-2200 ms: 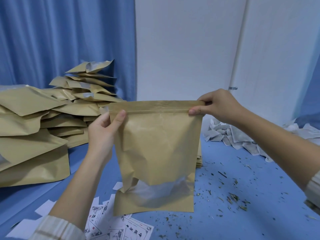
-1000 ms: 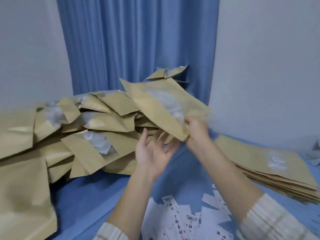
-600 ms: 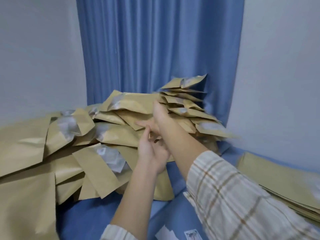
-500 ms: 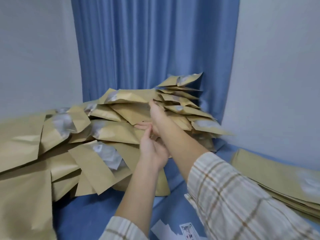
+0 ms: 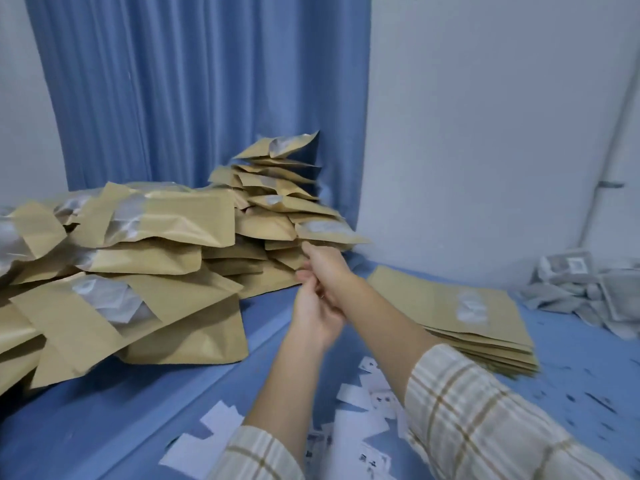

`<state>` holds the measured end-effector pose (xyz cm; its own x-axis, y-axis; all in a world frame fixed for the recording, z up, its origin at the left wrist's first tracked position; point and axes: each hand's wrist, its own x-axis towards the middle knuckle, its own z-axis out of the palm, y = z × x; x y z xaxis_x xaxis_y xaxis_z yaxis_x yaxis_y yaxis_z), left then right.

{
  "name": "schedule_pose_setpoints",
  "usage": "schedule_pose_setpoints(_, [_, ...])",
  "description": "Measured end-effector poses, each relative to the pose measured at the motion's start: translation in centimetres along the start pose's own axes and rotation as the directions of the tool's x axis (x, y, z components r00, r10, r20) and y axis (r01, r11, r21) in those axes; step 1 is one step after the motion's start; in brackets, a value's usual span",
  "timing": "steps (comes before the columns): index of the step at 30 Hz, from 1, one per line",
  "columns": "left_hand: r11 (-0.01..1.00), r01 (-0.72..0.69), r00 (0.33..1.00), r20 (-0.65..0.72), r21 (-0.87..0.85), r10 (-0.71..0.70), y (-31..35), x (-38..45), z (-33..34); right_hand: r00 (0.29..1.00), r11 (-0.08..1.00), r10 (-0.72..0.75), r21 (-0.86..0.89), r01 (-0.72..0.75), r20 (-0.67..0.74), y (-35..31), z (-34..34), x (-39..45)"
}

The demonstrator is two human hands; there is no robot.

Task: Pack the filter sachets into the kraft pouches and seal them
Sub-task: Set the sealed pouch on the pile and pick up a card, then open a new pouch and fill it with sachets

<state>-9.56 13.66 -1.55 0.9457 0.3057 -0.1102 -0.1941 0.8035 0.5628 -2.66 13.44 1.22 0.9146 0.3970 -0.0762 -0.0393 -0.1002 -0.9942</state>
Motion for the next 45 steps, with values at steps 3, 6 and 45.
schedule_pose_setpoints(3, [0.993,0.052,0.998,-0.042,0.107,-0.048,-4.9,0.9,1.7,0.991,0.981,-0.090,-0.182,0.072,-0.095,3.4,-5.4,-0.5])
schedule_pose_setpoints(6, [0.971,0.199,0.980,-0.010,0.136,-0.199,-9.1,1.7,2.3,0.958,0.888,-0.223,-0.443,0.123,-0.180,5.8,-10.9,-0.3])
schedule_pose_setpoints(45, [0.563,-0.390,0.867,0.083,0.729,0.492,-11.6,0.5,3.2,0.849,0.851,-0.495,-0.303,0.429,-0.187,7.9,-17.3,-9.9])
